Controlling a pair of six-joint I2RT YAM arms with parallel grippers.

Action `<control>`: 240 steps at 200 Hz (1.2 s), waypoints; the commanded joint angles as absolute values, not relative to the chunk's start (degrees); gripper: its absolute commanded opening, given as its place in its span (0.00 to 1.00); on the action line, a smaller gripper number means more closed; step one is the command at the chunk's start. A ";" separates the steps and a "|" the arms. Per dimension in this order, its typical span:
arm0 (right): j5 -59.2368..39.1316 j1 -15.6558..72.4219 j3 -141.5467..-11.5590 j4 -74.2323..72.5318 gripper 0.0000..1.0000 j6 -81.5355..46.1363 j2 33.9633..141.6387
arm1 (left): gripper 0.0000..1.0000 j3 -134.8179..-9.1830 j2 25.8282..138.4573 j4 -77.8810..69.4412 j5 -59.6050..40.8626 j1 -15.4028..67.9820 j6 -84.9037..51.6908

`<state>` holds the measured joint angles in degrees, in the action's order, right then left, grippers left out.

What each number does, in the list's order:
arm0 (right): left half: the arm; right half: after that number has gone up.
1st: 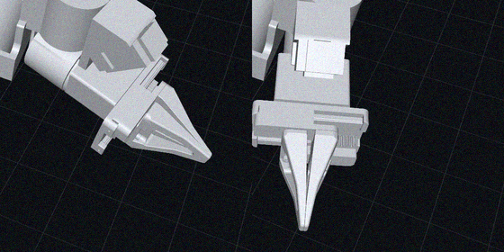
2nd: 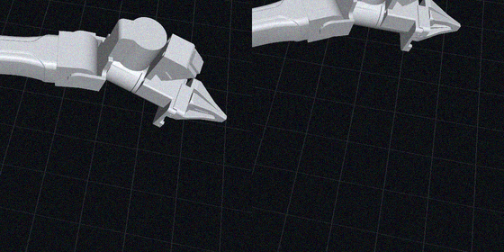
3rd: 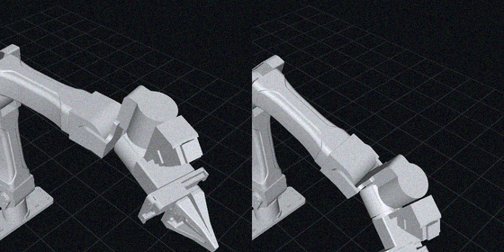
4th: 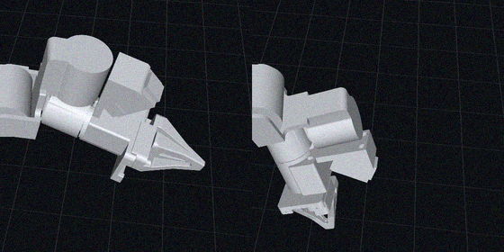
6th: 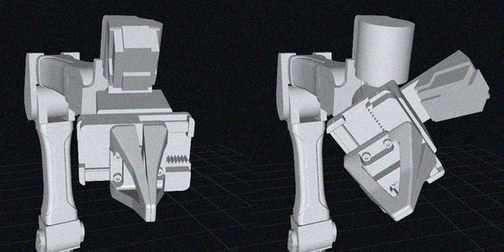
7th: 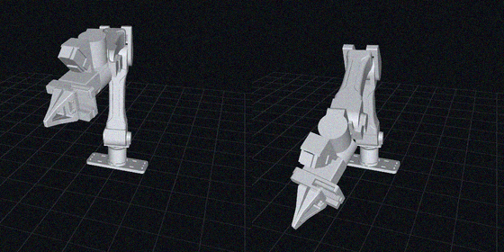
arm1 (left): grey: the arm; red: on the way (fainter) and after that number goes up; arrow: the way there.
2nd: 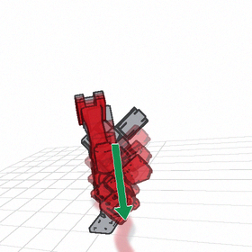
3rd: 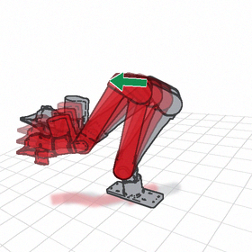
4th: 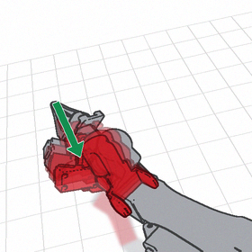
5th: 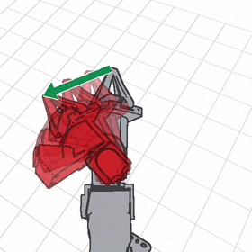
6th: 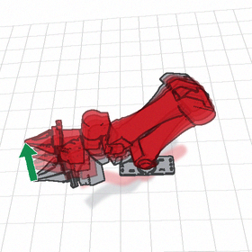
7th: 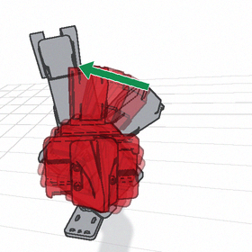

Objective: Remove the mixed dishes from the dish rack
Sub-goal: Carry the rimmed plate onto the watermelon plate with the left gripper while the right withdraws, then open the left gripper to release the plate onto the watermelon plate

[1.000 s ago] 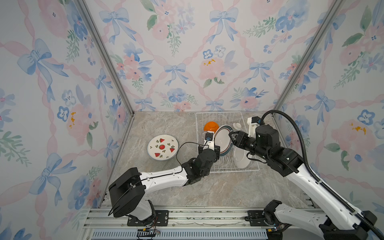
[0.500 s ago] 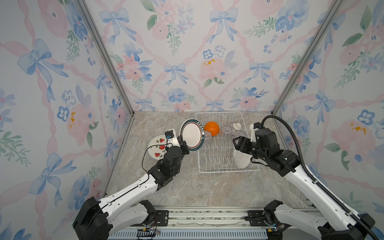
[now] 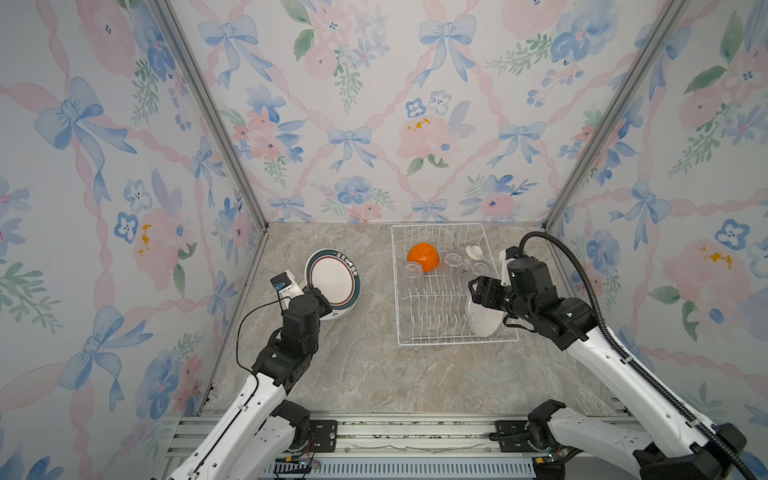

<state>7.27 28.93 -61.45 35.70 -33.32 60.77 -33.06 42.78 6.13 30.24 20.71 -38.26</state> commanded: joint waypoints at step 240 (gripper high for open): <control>6.68 27.73 -59.15 39.20 0.81 -30.17 62.21 | 0.00 -31.06 65.26 -2.72 9.34 1.05 -39.25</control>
<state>7.11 28.16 -59.75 37.54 -30.79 61.95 -29.98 63.59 -2.59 10.66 1.23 -40.75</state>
